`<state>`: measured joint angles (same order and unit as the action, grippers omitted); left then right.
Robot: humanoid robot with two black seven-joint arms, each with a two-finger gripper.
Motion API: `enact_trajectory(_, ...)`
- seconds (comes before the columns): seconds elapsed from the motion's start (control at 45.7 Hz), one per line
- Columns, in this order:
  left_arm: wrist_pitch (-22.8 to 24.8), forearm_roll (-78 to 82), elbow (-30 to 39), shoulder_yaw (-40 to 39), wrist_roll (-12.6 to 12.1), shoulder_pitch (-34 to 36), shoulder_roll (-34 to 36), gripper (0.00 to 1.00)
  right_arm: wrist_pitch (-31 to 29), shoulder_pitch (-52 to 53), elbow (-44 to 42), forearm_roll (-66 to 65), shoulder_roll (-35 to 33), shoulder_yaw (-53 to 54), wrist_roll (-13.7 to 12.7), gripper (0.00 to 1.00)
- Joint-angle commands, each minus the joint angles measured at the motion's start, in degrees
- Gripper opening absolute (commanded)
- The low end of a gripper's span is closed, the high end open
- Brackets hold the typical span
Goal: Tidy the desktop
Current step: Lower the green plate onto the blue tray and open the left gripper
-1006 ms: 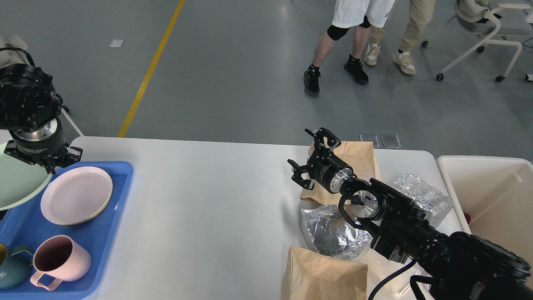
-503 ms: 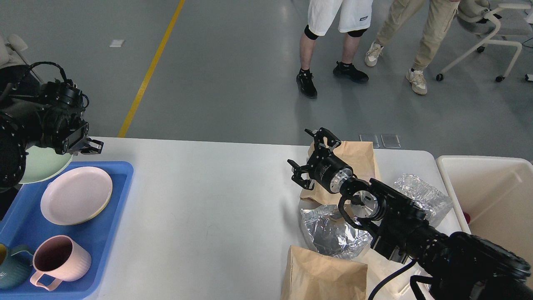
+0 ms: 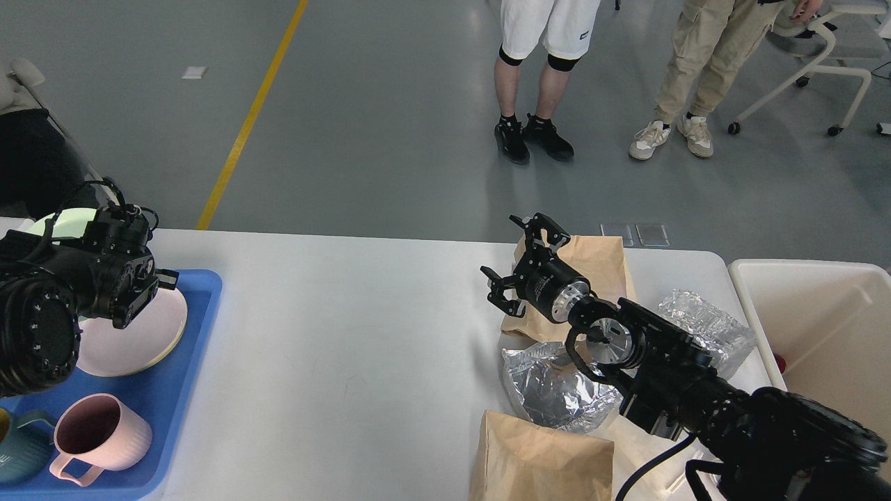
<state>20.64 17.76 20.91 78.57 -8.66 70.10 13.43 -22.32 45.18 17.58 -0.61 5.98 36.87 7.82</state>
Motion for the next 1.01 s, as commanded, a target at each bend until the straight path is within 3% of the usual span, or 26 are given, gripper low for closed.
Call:
enact_trajectory(0.0,-2.1,0.0,-0.3,-0.1,0.0,-2.1,-0.2,0.00,0.0,0.1,0.0,0.0,0.0,0.0,0.0,1.00)
enact_trajectory(0.678,-3.5,-0.4,-0.3,-1.1,0.0,-9.6,-6.0,0.02,0.0,0.0,0.0,0.0,0.0,0.0,0.0,1.00)
enact_trajectory(0.875,-3.5,-0.4,-0.3,-1.0,0.0,-10.0,-5.5,0.06,0.0,0.0,0.0,0.1,0.0,0.0,0.0,1.00)
enact_trajectory(0.984,-3.3,-0.5,-0.3,-1.0,0.0,-9.6,-5.2,0.14,0.0,0.0,0.0,0.0,0.0,0.0,0.0,1.00)
